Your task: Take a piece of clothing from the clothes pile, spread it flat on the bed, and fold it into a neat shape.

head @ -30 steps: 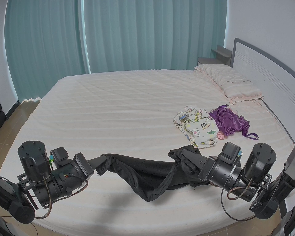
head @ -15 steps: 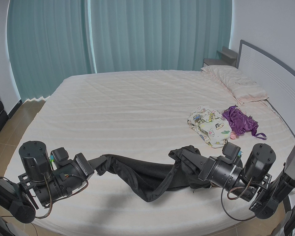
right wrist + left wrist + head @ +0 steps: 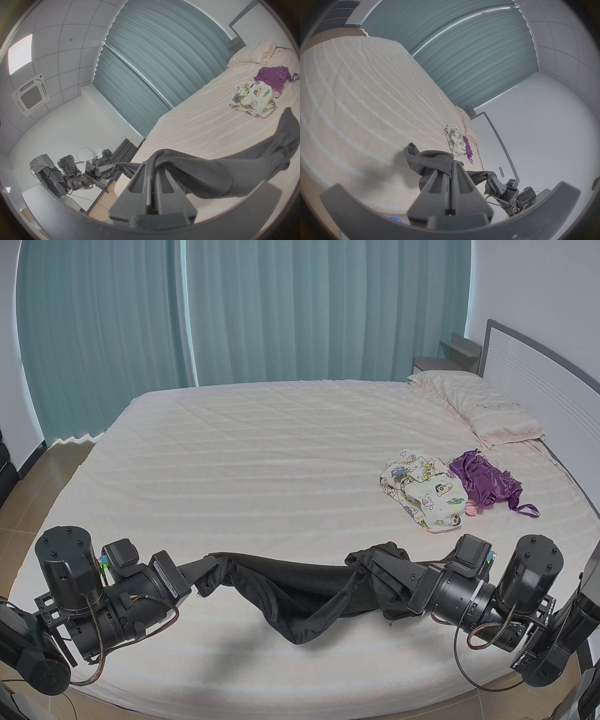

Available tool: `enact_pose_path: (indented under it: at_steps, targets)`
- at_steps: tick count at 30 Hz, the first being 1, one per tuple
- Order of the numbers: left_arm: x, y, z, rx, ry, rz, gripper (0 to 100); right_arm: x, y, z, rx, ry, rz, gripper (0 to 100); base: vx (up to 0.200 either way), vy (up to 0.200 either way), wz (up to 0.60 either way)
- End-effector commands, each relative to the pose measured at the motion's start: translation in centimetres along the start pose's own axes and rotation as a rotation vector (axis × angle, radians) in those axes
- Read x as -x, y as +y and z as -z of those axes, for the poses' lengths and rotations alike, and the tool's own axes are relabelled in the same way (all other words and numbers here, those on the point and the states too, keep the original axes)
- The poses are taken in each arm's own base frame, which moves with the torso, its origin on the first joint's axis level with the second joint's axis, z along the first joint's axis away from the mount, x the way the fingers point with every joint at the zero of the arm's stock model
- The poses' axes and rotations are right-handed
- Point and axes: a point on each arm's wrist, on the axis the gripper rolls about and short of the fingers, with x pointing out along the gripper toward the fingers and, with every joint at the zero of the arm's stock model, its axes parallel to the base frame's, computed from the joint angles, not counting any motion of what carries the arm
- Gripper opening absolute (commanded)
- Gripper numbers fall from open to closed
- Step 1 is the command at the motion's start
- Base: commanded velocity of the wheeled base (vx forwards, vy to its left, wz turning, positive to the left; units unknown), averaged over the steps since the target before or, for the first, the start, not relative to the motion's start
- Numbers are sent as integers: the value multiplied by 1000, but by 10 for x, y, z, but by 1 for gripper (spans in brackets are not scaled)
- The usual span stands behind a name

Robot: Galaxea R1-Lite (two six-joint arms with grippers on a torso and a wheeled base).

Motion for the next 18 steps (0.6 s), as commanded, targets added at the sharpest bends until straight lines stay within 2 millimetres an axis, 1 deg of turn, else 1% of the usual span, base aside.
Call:
enact_pose_path:
  at_steps: [1, 4, 5, 6, 7, 8, 9, 10, 11, 15, 18]
  targets:
    - [8, -7, -5, -46, -29, 37, 0, 17, 7, -7, -3, -22, -22, 0, -200, 0, 0]
    - [13, -12, -8, -118, -53, 54, 0, 32, 13, -12, 3, -41, -41, 0, -200, 0, 0]
    - [15, -14, -9, -123, -62, 63, 0, 37, 16, -14, 5, -50, -48, 0, -200, 0, 0]
    - [15, -14, -9, -123, -62, 63, 0, 37, 16, -14, 5, -50, -48, 0, -200, 0, 0]
    - [20, -16, -10, -124, -73, 66, 0, 48, 21, -20, 9, -73, -72, 0, -200, 0, 0]
    - [20, -16, -10, -124, -73, 66, 0, 48, 21, -20, 9, -73, -72, 0, -200, 0, 0]
    - [29, -17, -10, -123, -75, 61, 0, 62, 30, -29, 13, -118, -114, 0, -200, 0, 0]
    - [31, -17, -10, -123, -79, 62, 0, 64, 31, -30, 16, -124, -123, 0, -200, 0, 0]
    - [41, -20, -11, -124, -96, 68, 0, 75, 38, -38, 25, -159, -161, 0, 0, 0, 0]
    - [69, -32, -17, -129, -157, 105, 0, 99, 57, -59, 54, -250, -272, 0, 0, 0, 0]
    - [94, -45, -24, -135, -195, 146, 0, 117, 81, -89, 77, -351, -397, 0, 0, 0, 0]
